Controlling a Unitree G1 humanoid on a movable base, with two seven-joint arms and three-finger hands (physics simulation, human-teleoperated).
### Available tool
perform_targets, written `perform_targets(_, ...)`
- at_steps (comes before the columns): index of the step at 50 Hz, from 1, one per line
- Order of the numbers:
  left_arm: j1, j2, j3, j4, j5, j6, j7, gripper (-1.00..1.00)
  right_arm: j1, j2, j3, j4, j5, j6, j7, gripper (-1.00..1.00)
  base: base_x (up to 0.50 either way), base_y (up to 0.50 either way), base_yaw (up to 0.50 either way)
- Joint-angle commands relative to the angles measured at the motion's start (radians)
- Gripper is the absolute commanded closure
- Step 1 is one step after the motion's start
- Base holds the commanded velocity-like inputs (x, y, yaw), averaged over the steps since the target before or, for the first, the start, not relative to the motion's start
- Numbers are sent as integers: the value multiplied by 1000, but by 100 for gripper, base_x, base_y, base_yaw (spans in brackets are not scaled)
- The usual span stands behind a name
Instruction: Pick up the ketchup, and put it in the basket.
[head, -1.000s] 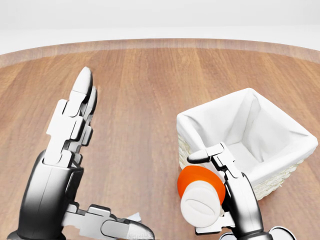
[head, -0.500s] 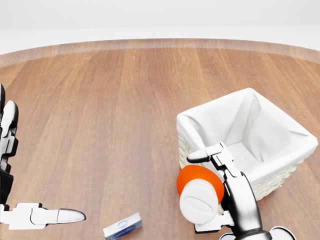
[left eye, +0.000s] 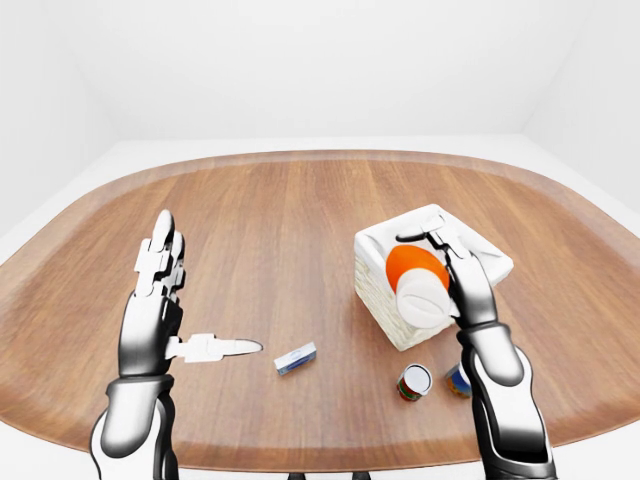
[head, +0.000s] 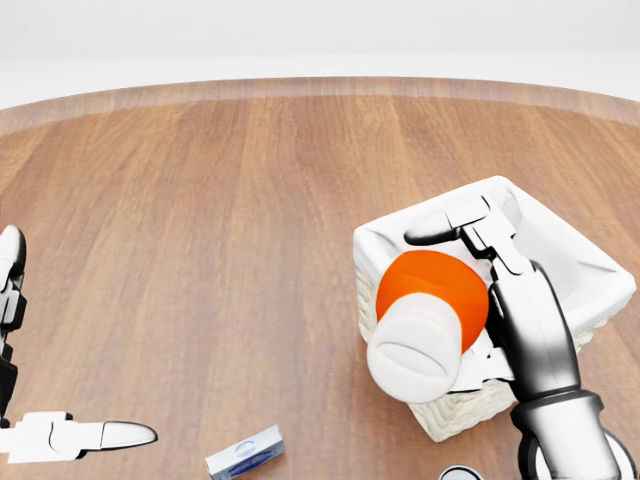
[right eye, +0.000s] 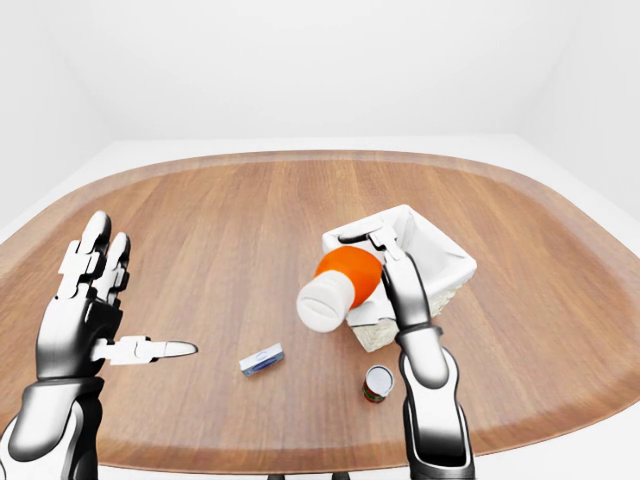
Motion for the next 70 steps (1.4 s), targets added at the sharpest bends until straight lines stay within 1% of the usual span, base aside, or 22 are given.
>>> perform_targets(1, 6, -4, 1, 9, 1, 0, 0, -100, -149, -52, -103, -87, 14, 0, 44, 100, 0, 0, 0)
perform_targets(2, 7, -4, 1, 10, 1, 0, 0, -100, -150, -52, -104, -87, 15, 0, 45, 100, 0, 0, 0)
perform_targets(3, 9, -5, -1, 8, 2, 0, 0, -100, -172, -71, -108, -70, -15, 0, 35, 100, 0, 0, 0)
perform_targets(7, 7, -3, -2, 15, 3, 0, 1, -100, -223, -95, -124, -62, -24, 0, 55, 100, 0, 0, 0)
perform_targets(15, 8, -3, -3, 17, 4, 0, 1, -100, -321, -146, -149, 41, -32, 0, 61, 100, 0, 0, 0)
perform_targets(18, 8, -3, -3, 23, 4, 0, 1, -100, -354, -163, -156, 95, -28, 0, 60, 100, 0, 0, 0)
perform_targets(20, 9, -3, -6, 31, 7, 0, 3, -100, -389, -180, -162, 168, -15, 0, 63, 100, 0, 0, 0)
perform_targets(23, 7, -2, -6, 41, 6, 0, 4, -100, -412, -196, -159, 239, -16, 0, 58, 100, 0, 0, 0)
perform_targets(29, 9, -2, -10, 45, 9, 0, 6, -100, -429, -208, -160, 287, -23, 0, 53, 100, 0, 0, 0)
perform_targets(33, 10, -2, -12, 44, 9, 0, 7, -100, -465, -226, -164, 382, -25, 0, 41, 100, 0, 0, 0)
perform_targets(35, 11, -3, -13, 46, 10, 0, 7, -100, -499, -243, -165, 479, -29, 0, 26, 100, 0, 0, 0)
perform_targets(36, 11, -3, -13, 46, 10, 0, 7, -100, -499, -243, -165, 482, -28, 0, 25, 100, 0, 0, 0)
perform_targets(38, 10, -2, -12, 46, 9, 0, 8, -100, -544, -266, -169, 598, -31, 0, 5, 100, 0, 0, 0)
perform_targets(47, 12, -3, -18, 57, 14, 0, 11, -100, -679, -329, -167, 922, -4, 0, -51, 100, 0, 0, 0)
perform_targets(51, 12, -2, -18, 59, 15, 0, 12, -100, -687, -334, -164, 943, 1, 0, -54, 100, 0, 0, 0)
perform_targets(52, 11, -3, -20, 54, 16, 0, 12, -100, -732, -347, -163, 1043, -1, -25, -64, 100, 0, 0, 0)
perform_targets(53, 13, -4, -21, 52, 15, 0, 12, -100, -751, -353, -161, 1088, 3, -41, -68, 100, 0, 0, 0)
perform_targets(55, 13, -4, -22, 54, 15, 0, 13, -100, -770, -360, -154, 1135, 1, -64, -78, 100, 0, 0, 0)
perform_targets(56, 12, -4, -22, 57, 14, 0, 13, -100, -777, -363, -153, 1150, 2, -70, -80, 100, 0, 0, 0)
perform_targets(60, 11, -2, -21, 61, 13, 0, 14, -100, -790, -376, -148, 1182, -9, -85, -95, 100, 0, 0, 0)
perform_targets(62, 11, -2, -20, 59, 12, 0, 14, -100, -791, -379, -148, 1182, -10, -82, -95, 100, 0, 0, 0)
perform_targets(70, 13, -3, -23, 67, 12, 0, 16, -100, -809, -395, -145, 1233, -34, -106, -107, 100, 0, 0, 0)
